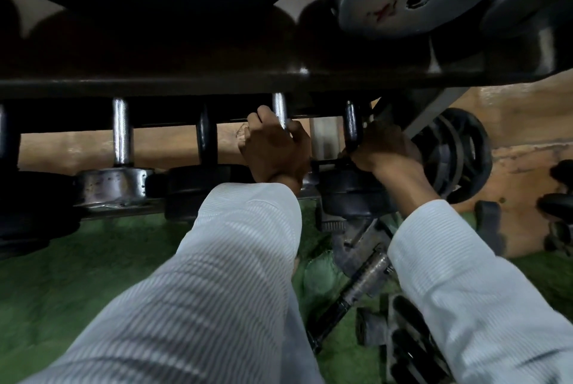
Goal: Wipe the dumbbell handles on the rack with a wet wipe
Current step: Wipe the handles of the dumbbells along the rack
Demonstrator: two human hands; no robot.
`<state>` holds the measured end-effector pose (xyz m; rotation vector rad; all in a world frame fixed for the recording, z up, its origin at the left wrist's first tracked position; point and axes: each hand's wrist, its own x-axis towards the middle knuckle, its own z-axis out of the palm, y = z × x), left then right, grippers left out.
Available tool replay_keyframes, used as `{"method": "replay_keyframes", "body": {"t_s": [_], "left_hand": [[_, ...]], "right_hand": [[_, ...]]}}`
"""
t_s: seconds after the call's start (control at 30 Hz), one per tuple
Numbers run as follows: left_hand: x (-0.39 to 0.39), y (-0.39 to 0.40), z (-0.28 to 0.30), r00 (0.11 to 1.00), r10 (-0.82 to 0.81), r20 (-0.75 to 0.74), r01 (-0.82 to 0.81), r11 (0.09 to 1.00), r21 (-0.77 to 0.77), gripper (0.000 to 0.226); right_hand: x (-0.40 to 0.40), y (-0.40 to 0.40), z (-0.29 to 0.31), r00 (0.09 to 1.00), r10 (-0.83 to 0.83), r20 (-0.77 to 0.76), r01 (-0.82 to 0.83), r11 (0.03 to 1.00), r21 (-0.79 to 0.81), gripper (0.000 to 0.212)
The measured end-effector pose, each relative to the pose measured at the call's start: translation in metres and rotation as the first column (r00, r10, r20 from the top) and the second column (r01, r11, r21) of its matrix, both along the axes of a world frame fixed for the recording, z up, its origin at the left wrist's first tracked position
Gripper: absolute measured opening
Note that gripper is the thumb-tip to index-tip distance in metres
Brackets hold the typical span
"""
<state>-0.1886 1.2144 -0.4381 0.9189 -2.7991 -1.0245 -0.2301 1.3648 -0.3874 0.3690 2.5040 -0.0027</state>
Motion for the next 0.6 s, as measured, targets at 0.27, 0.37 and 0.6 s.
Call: {"method": "replay_keyframes", "body": {"t_s": [0.27, 0.37, 0.6], "left_hand": [[0.008, -0.006, 0.014, 0.997, -0.067, 0.034, 0.062, 0.989, 0.134, 0.036], [0.016, -0.024, -0.007, 0.894, -0.296, 0.338, 0.248, 0.952, 0.179, 0.038], [0.012, -0.061, 0.039, 0.802, -0.447, 0.396, 0.579, 0.745, -0.331, 0.046]], "right_hand": [[0.004, -0.005, 0.021, 0.978, 0.147, -0.147, -0.135, 0.987, 0.091, 0.04], [0.003, -0.014, 0.02, 0.979, 0.177, -0.096, -0.17, 0.982, 0.077, 0.057], [0.001, -0.058, 0.005, 0.964, 0.148, -0.221, -0.258, 0.724, -0.64, 0.013]]}}
